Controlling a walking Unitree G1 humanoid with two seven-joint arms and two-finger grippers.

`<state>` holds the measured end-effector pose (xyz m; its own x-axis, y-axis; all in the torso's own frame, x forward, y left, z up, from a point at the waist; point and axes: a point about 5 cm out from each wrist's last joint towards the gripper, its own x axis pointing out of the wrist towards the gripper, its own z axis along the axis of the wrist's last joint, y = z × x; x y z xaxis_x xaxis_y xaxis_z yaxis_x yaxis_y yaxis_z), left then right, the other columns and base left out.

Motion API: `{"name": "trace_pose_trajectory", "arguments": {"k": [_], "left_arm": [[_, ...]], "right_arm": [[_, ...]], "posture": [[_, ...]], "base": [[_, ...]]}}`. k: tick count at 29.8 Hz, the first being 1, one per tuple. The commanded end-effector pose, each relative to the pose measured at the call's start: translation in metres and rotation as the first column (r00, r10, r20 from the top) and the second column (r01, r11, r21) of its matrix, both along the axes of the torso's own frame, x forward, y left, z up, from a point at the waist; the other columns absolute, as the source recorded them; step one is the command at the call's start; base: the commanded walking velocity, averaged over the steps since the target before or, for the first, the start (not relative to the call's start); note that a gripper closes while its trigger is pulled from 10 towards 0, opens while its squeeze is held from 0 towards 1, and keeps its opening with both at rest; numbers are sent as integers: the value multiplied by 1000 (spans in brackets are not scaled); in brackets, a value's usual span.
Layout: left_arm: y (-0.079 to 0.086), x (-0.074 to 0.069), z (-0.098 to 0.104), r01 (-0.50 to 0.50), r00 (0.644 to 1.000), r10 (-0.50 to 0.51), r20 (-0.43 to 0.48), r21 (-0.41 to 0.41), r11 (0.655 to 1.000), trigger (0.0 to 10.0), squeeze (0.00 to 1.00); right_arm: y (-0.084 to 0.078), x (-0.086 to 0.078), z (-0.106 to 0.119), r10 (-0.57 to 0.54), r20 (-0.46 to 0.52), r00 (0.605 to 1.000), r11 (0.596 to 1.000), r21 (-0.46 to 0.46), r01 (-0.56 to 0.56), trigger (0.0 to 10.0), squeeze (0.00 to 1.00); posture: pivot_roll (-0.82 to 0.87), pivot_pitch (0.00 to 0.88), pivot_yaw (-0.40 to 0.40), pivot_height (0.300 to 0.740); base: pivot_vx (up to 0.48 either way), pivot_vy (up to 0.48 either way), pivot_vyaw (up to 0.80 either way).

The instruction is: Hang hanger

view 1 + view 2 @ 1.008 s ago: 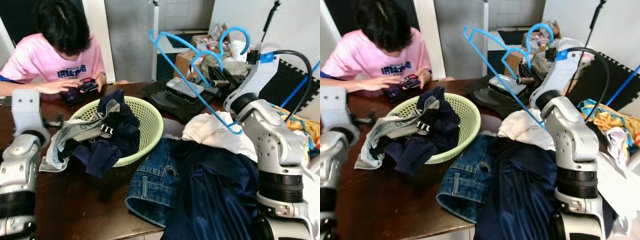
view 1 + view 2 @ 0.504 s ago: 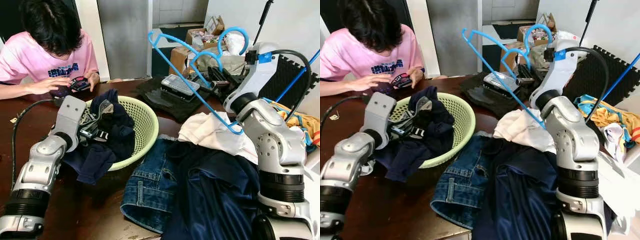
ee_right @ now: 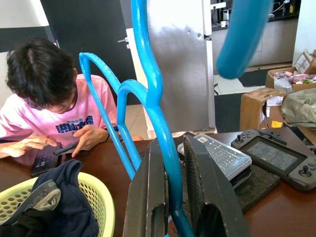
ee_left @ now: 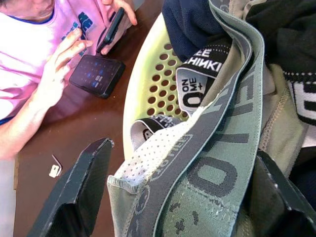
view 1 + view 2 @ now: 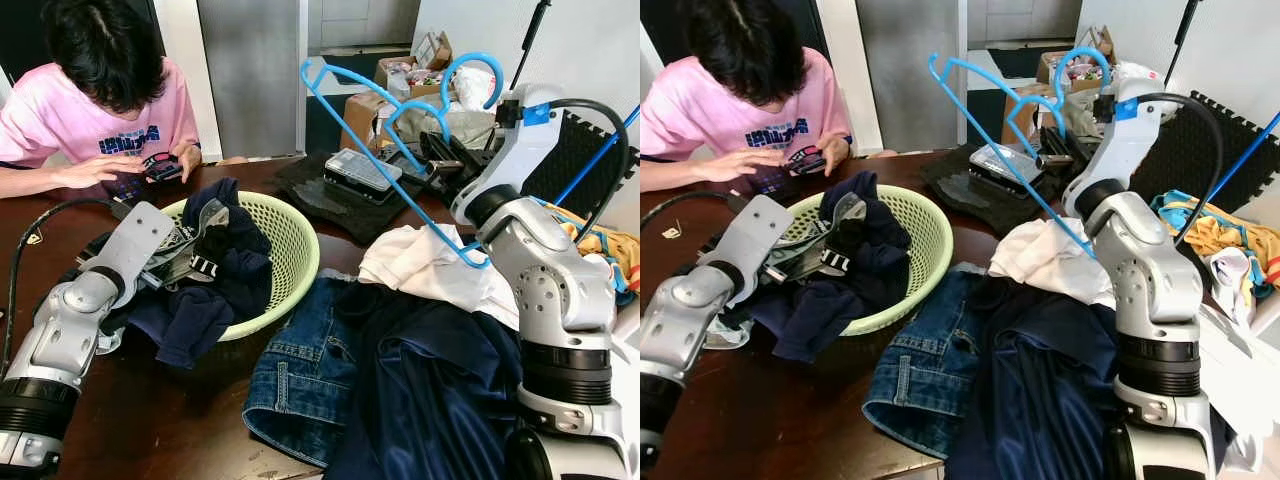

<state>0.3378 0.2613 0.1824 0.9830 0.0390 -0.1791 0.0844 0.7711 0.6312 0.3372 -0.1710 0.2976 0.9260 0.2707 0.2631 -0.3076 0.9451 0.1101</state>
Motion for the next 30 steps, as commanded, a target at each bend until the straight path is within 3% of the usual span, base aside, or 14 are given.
{"name": "trace_pose_trajectory", "arguments": {"k": [1,2,17,18,19,20,23,26,28,30], "left_arm": [[13,-4,-2,-38,999,38,-32,15,999,4980,0],[13,-4,-2,-36,999,36,-31,6,999,0,0],[11,0,5,-36,999,36,-18,-10,999,0,0],[14,3,27,-66,991,70,112,-42,997,0,0],[14,3,27,-66,991,70,112,-42,997,0,0],[15,4,43,-79,976,84,201,-34,996,0,0],[14,0,102,-105,875,98,474,-12,994,0,0],[5,-5,129,-65,810,58,584,-10,998,0,0],[2,-6,134,-48,796,45,604,-12,999,0,0],[-18,-10,151,73,754,-52,655,-5,997,0,0]], "right_arm": [[-1,0,-1,-4,-3,1000,1000,-11,4,10000,0],[-1,0,0,-4,-2,1000,1000,-11,4,10000,0],[-2,-1,2,-5,6,1000,1000,-15,5,10000,0],[-2,-1,2,-3,6,1000,1000,-16,4,10000,0],[-2,-1,2,-3,6,1000,1000,-16,4,10000,0],[-2,-1,2,-3,5,1000,1000,-15,3,10000,0],[-1,0,2,0,4,1000,1000,-15,0,10000,0],[0,0,2,3,4,1000,1000,-13,-3,10000,0],[0,0,2,3,4,1000,1000,-12,-3,10000,0],[1,0,2,12,9,1000,1000,-3,-12,10000,0]], "posture": [[48,92,-16,740],[46,92,-16,740],[41,85,-18,740],[39,80,-19,740],[39,80,-19,740],[40,80,-19,740],[43,75,-19,740],[43,74,-19,740],[43,74,-19,740],[44,71,-20,740]], "base": [[0,0,0],[0,0,0],[0,0,0],[0,0,0],[0,0,0],[0,0,0],[0,0,0],[0,0,0],[0,0,0],[0,0,0]]}}
